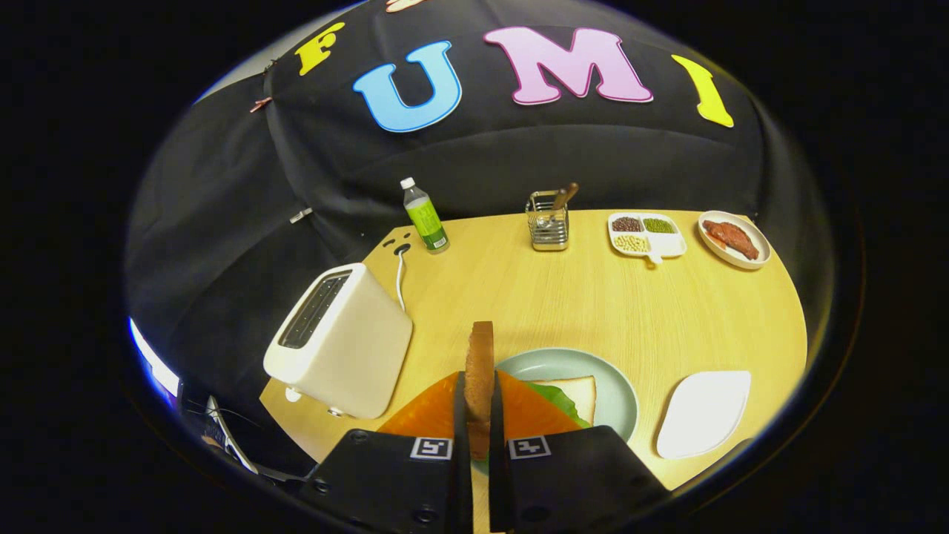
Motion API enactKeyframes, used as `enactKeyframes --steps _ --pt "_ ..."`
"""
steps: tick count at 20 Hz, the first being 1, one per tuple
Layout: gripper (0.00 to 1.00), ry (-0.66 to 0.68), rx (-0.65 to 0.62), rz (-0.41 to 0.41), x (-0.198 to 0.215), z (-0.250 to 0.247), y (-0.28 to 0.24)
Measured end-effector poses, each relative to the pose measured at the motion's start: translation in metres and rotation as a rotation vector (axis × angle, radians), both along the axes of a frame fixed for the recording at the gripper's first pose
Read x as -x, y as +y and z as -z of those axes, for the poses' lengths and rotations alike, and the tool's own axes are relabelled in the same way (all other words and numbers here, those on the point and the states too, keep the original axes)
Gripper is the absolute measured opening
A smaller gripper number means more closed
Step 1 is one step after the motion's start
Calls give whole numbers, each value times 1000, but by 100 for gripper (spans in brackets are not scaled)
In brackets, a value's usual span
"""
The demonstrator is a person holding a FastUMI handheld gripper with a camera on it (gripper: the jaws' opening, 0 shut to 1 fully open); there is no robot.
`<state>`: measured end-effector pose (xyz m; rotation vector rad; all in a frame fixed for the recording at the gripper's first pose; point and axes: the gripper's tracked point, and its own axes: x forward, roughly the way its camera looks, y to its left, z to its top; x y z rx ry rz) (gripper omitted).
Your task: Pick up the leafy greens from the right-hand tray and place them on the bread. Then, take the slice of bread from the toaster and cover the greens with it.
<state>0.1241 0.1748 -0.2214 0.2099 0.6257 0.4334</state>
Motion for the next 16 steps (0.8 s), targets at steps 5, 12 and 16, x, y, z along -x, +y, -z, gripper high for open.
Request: enactKeyframes --steps 5,12,16 --pt "13 17 33 18 -6 24 -19" --pt "20 21 140 40 -14 61 -61" --pt "28 28 179 42 -15 73 -70"
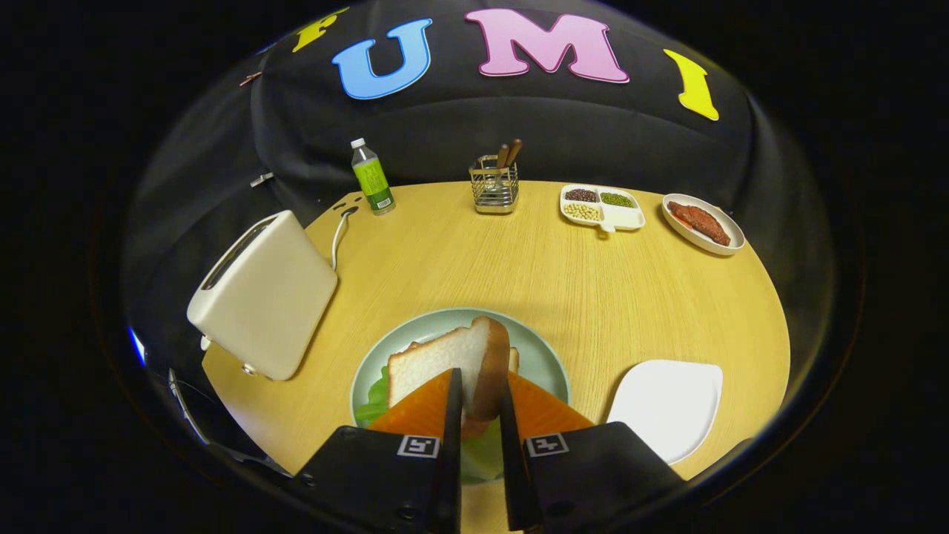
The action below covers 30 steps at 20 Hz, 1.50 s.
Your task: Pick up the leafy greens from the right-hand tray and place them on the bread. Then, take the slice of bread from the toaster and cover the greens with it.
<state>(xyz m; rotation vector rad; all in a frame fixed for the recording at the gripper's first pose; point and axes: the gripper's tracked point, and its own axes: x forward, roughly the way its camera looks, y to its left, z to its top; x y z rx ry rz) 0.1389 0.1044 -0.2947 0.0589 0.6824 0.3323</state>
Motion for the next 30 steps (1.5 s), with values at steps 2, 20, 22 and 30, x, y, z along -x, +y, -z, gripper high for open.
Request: enactKeyframes --steps 2,20,22,30 --pt "37 -12 45 12 -4 4 -10" --pt "98 -231 143 84 72 -79 -65" --pt "98 -259 105 110 79 -99 -75" --pt "98 -403 72 133 135 -165 -134"
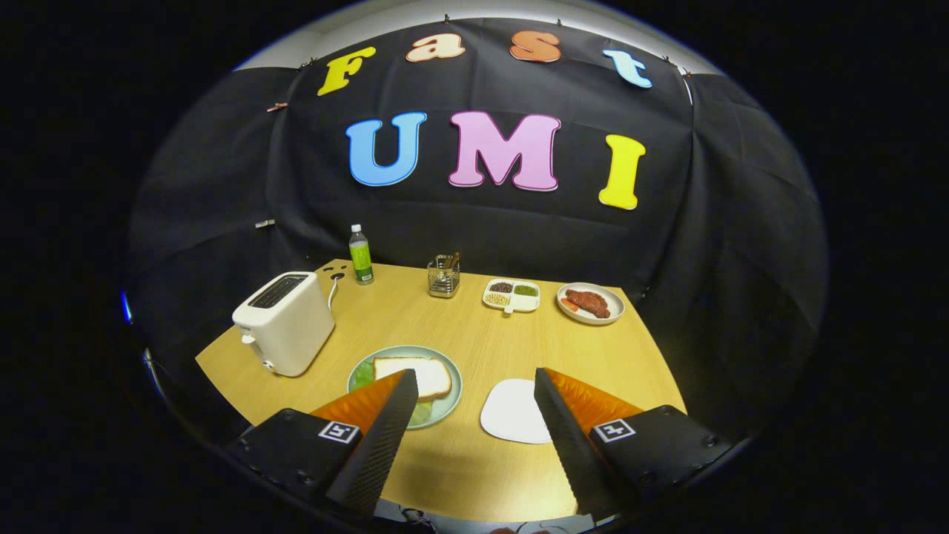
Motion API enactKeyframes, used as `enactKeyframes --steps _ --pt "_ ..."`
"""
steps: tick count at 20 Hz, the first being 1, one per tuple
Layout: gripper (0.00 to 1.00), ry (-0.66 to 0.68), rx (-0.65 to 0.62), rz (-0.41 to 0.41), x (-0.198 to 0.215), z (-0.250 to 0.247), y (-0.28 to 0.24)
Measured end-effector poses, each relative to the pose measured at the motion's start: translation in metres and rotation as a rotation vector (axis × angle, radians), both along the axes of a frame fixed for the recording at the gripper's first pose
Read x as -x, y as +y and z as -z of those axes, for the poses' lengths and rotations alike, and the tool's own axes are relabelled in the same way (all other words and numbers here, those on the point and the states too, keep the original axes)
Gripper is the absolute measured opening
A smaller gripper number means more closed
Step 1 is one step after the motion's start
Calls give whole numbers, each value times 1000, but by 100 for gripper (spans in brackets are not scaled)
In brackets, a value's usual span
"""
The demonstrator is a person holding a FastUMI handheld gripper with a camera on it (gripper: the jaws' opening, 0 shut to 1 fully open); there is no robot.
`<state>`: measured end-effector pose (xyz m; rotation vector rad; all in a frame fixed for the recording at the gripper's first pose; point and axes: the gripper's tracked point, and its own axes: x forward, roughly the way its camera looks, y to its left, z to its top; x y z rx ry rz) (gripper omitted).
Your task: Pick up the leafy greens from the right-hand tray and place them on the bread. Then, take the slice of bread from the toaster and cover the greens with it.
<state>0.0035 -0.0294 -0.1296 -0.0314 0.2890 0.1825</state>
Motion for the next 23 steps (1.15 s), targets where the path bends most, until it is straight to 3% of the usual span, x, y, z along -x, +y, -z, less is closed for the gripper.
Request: enactKeyframes --steps 7,14,18,23 --pt "98 -150 -95 36 46 -68 -38" --pt "98 -271 -88 174 66 -124 -86" --pt "98 -275 -56 250 69 -125 -91" --pt "98 -238 -24 278 60 -116 -80"
